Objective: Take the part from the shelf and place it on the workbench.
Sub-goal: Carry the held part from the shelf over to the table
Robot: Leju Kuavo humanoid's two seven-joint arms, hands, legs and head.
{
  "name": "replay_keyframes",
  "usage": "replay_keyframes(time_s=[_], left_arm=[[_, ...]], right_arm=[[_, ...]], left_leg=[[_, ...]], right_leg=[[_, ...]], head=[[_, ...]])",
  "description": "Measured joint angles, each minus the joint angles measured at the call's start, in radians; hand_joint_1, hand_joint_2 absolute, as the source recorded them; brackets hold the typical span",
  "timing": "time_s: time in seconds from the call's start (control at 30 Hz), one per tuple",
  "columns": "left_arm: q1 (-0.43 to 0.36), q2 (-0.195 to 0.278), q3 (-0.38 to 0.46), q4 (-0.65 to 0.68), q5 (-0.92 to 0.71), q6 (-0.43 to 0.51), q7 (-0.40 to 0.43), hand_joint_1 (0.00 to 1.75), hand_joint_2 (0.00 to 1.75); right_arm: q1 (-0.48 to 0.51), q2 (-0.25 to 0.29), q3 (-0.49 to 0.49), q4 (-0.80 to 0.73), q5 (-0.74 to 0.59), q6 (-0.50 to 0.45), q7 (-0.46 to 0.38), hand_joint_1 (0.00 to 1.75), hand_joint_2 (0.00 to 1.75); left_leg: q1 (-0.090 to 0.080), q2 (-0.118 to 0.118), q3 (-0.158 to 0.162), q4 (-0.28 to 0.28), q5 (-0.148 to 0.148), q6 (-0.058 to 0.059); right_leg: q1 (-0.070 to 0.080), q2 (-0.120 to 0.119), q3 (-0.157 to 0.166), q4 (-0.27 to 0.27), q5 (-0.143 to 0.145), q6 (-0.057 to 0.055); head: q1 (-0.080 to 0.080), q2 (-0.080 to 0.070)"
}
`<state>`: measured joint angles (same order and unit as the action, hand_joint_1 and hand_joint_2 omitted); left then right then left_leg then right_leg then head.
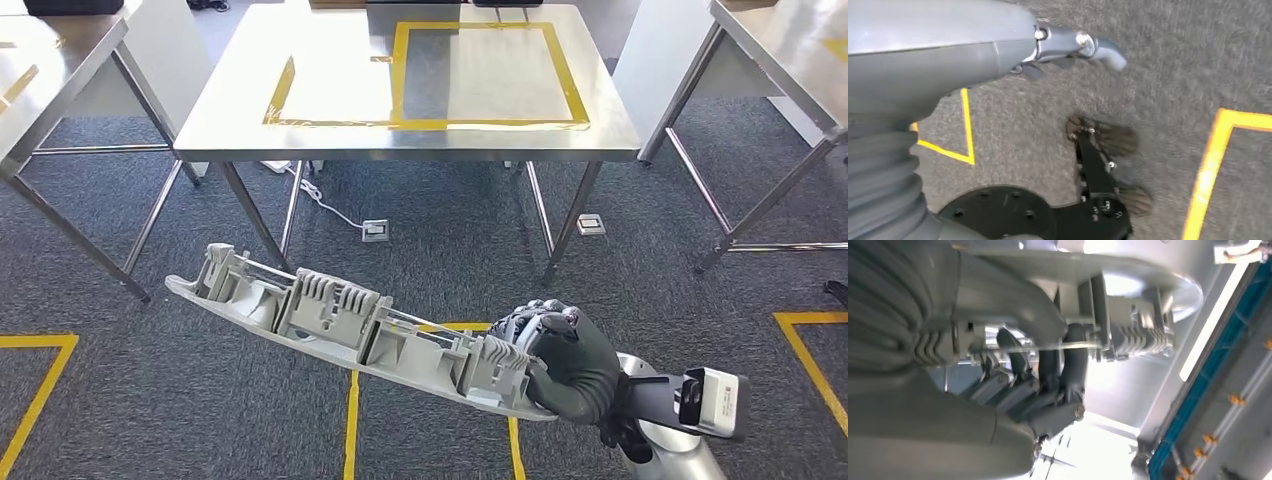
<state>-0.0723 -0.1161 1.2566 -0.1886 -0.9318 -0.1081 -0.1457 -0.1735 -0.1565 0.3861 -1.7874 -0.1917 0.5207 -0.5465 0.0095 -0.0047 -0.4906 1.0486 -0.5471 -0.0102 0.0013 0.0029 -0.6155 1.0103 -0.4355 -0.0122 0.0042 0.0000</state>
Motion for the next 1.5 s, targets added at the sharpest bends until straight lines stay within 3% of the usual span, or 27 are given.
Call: replay_keyframes(time_s=[0.07,0.13,0.17,0.2,0.23,0.33,0.37,0.47,0.5,0.57,0.63,0.7,0.73,0.83,0.87,0.9,1.0,1.03,1.13,1.2,1.23,1.27,1.33,1.37,1.4,1.43,1.5], left_arm=[[-0.002,0.001,0.0,0.0,-0.002,-0.001,-0.001,0.0,1.75],[-0.002,0.001,0.0,0.0,-0.006,-0.003,-0.001,0.0,1.75],[-0.001,0.002,0.0,0.0,-0.008,-0.003,-0.001,0.0,1.75],[0.0,0.002,0.0,0.0,-0.011,-0.003,-0.001,0.0,1.75],[0.001,0.003,0.0,0.0,-0.012,-0.003,-0.001,0.0,1.75],[0.003,0.004,0.0,0.0,-0.013,-0.003,-0.001,0.0,1.75],[0.004,0.004,0.0,0.0,-0.013,-0.003,-0.001,0.0,1.75],[0.003,0.002,0.0,0.0,-0.014,-0.003,-0.001,0.0,1.75],[0.002,0.001,0.0,0.0,-0.014,-0.003,-0.001,0.0,1.75],[0.002,0.0,0.0,0.0,-0.014,-0.002,-0.002,0.0,1.75],[0.002,0.0,0.0,0.0,-0.014,-0.002,-0.002,0.0,1.75],[0.003,-0.001,0.0,0.0,-0.014,-0.002,-0.002,0.0,1.75],[0.003,-0.002,0.0,0.0,-0.015,-0.002,-0.002,0.0,1.75],[0.002,-0.005,0.0,0.0,-0.015,-0.002,-0.002,0.0,1.75],[0.001,-0.006,0.0,0.0,-0.015,-0.001,-0.002,0.0,1.75],[0.001,-0.006,0.0,0.0,-0.015,0.0,-0.001,0.0,1.75],[-0.001,-0.005,0.0,0.0,-0.015,0.001,0.001,0.0,1.75],[-0.002,-0.005,0.0,0.0,-0.015,0.002,0.001,0.0,1.75],[-0.005,-0.006,0.0,0.0,-0.015,0.002,0.002,0.0,1.75],[-0.001,-0.005,0.0,0.001,-0.015,0.003,0.004,0.0,1.75],[0.0,-0.005,0.0,0.001,-0.015,0.003,0.005,0.0,1.75],[0.001,-0.004,0.0,0.001,-0.015,0.003,0.006,0.0,1.75],[0.001,-0.004,0.0,0.001,-0.015,0.004,0.008,0.0,1.75],[0.0,-0.004,0.0,0.001,-0.015,0.004,0.008,0.0,1.75],[0.0,-0.004,0.0,0.001,-0.015,0.004,0.009,0.0,1.75],[0.0,-0.005,0.0,0.001,-0.015,0.004,0.009,0.0,1.75],[-0.001,-0.007,0.0,0.001,-0.015,0.003,0.009,0.0,1.75]], right_arm=[[0.002,-0.001,0.0,-0.005,0.0,0.0,-0.001,1.75,1.75],[0.001,-0.003,-0.001,-0.009,-0.005,0.0,0.002,1.75,1.75],[0.001,-0.005,-0.003,-0.01,-0.009,0.0,0.005,1.75,1.75],[0.001,-0.008,-0.004,-0.01,-0.013,0.0,0.008,1.75,1.75],[0.001,-0.01,-0.006,-0.011,-0.016,0.0,0.011,1.75,1.75],[0.0,-0.015,-0.007,-0.012,-0.025,-0.002,0.017,1.75,1.75],[-0.001,-0.016,-0.007,-0.013,-0.027,-0.004,0.018,1.75,1.75],[-0.001,-0.022,-0.008,-0.02,-0.028,-0.011,0.019,1.75,1.75],[-0.002,-0.025,-0.009,-0.023,-0.027,-0.015,0.019,1.75,1.75],[-0.003,-0.03,-0.01,-0.026,-0.025,-0.02,0.018,1.75,1.75],[-0.003,-0.033,-0.012,-0.027,-0.024,-0.022,0.018,1.75,1.75],[-0.002,-0.038,-0.013,-0.027,-0.023,-0.024,0.021,1.75,1.75],[-0.002,-0.041,-0.013,-0.027,-0.023,-0.025,0.023,1.75,1.75],[-0.002,-0.049,-0.015,-0.027,-0.024,-0.026,0.025,1.75,1.75],[-0.001,-0.05,-0.016,-0.027,-0.024,-0.027,0.026,1.75,1.75],[0.0,-0.05,-0.016,-0.027,-0.022,-0.029,0.026,1.75,1.75],[0.001,-0.053,-0.017,-0.031,-0.003,-0.036,0.032,1.75,1.75],[0.001,-0.054,-0.017,-0.031,0.004,-0.038,0.034,1.75,1.75],[0.001,-0.057,-0.018,-0.032,0.011,-0.04,0.035,1.75,1.75],[0.004,-0.061,-0.021,-0.032,0.011,-0.038,0.034,1.75,1.75],[0.006,-0.065,-0.024,-0.032,0.012,-0.036,0.034,1.75,1.75],[0.007,-0.068,-0.027,-0.032,0.012,-0.035,0.035,1.75,1.75],[0.009,-0.072,-0.034,-0.032,0.011,-0.034,0.034,1.75,1.75],[0.01,-0.074,-0.038,-0.033,0.01,-0.033,0.033,1.75,1.75],[0.011,-0.077,-0.04,-0.033,0.01,-0.032,0.033,1.75,1.75],[0.011,-0.079,-0.042,-0.035,0.009,-0.032,0.033,1.75,1.75],[0.012,-0.084,-0.046,-0.039,0.009,-0.031,0.034,1.75,1.75]], left_leg=[[0.001,0.0,-0.058,0.105,-0.025,-0.006],[0.001,0.0,-0.144,0.224,-0.078,-0.011],[0.001,0.0,-0.174,0.252,-0.097,-0.012],[0.001,0.0,-0.191,0.248,-0.098,-0.012],[0.0,0.0,-0.192,0.212,-0.074,-0.01],[-0.003,0.001,-0.162,0.034,0.076,0.004],[-0.004,0.001,-0.155,0.002,0.107,0.009],[-0.004,-0.001,-0.141,-0.012,0.112,0.026],[-0.002,-0.002,-0.135,-0.014,0.109,0.032],[0.001,-0.003,-0.12,-0.017,0.098,0.042],[0.002,-0.003,-0.105,-0.017,0.081,0.045],[0.002,-0.004,-0.082,-0.017,0.061,0.044],[0.002,-0.006,-0.067,-0.017,0.05,0.042],[0.002,-0.009,-0.025,-0.017,0.015,0.031],[0.0,-0.009,-0.018,-0.019,0.004,0.025],[-0.001,-0.009,-0.012,-0.018,-0.001,0.018],[-0.001,-0.007,0.003,-0.006,-0.007,0.0],[-0.001,-0.006,-0.01,0.023,-0.012,-0.003],[0.0,-0.002,-0.118,0.196,-0.066,-0.008],[0.0,-0.002,-0.182,0.257,-0.103,-0.007],[0.0,-0.001,-0.193,0.243,-0.094,-0.006],[-0.001,0.003,-0.191,0.201,-0.062,-0.002],[-0.008,0.035,-0.175,0.082,0.043,0.01],[-0.011,0.052,-0.168,0.041,0.082,0.017],[-0.013,0.063,-0.166,0.017,0.104,0.023],[-0.013,0.062,-0.165,0.009,0.106,0.027],[-0.006,0.044,-0.155,0.008,0.104,0.036]], right_leg=[[-0.002,0.0,0.024,-0.004,-0.014,-0.009],[-0.001,0.001,0.043,-0.003,-0.032,-0.013],[0.0,0.002,0.054,-0.003,-0.041,-0.014],[0.0,0.003,0.067,-0.003,-0.051,-0.013],[0.001,0.004,0.082,-0.003,-0.063,-0.012],[0.003,0.005,0.118,0.0,-0.098,-0.003],[0.005,0.006,0.124,0.0,-0.11,0.002],[0.006,0.007,0.134,0.012,-0.122,0.021],[0.005,0.006,0.125,0.036,-0.12,0.026],[0.001,0.003,0.066,0.135,-0.134,0.039],[-0.004,0.003,-0.027,0.26,-0.186,0.049],[-0.008,0.002,-0.085,0.302,-0.217,0.054],[-0.009,0.002,-0.089,0.273,-0.2,0.054],[-0.009,-0.001,-0.054,0.086,-0.044,0.045],[-0.007,-0.003,-0.046,0.045,-0.007,0.039],[-0.005,-0.003,-0.043,0.024,0.011,0.033],[-0.007,0.0,-0.02,0.014,0.004,0.01],[-0.008,-0.001,-0.008,0.012,-0.002,0.003],[-0.006,-0.006,0.02,0.01,-0.024,-0.009],[-0.004,-0.011,0.042,0.01,-0.044,-0.011],[-0.003,-0.015,0.057,0.01,-0.056,-0.011],[-0.002,-0.022,0.074,0.01,-0.068,-0.01],[0.001,-0.036,0.102,0.013,-0.094,-0.005],[0.005,-0.043,0.112,0.015,-0.107,0.0],[0.008,-0.05,0.121,0.019,-0.118,0.006],[0.012,-0.054,0.129,0.024,-0.124,0.014],[0.011,-0.053,0.132,0.042,-0.127,0.026]], head=[[-0.005,0.0],[-0.01,0.0],[-0.011,0.0],[-0.012,0.0],[-0.013,0.0],[-0.016,0.0],[-0.016,0.0],[-0.016,0.0],[-0.015,0.0],[-0.011,0.0],[-0.009,0.0],[-0.007,0.0],[-0.006,0.0],[0.0,0.0],[0.002,0.0],[0.003,0.0],[0.0,0.0],[-0.002,0.0],[-0.01,0.0],[-0.012,0.0],[-0.014,0.0],[-0.015,0.0],[-0.018,0.0],[-0.019,0.0],[-0.02,0.0],[-0.02,0.0],[-0.019,0.0]])
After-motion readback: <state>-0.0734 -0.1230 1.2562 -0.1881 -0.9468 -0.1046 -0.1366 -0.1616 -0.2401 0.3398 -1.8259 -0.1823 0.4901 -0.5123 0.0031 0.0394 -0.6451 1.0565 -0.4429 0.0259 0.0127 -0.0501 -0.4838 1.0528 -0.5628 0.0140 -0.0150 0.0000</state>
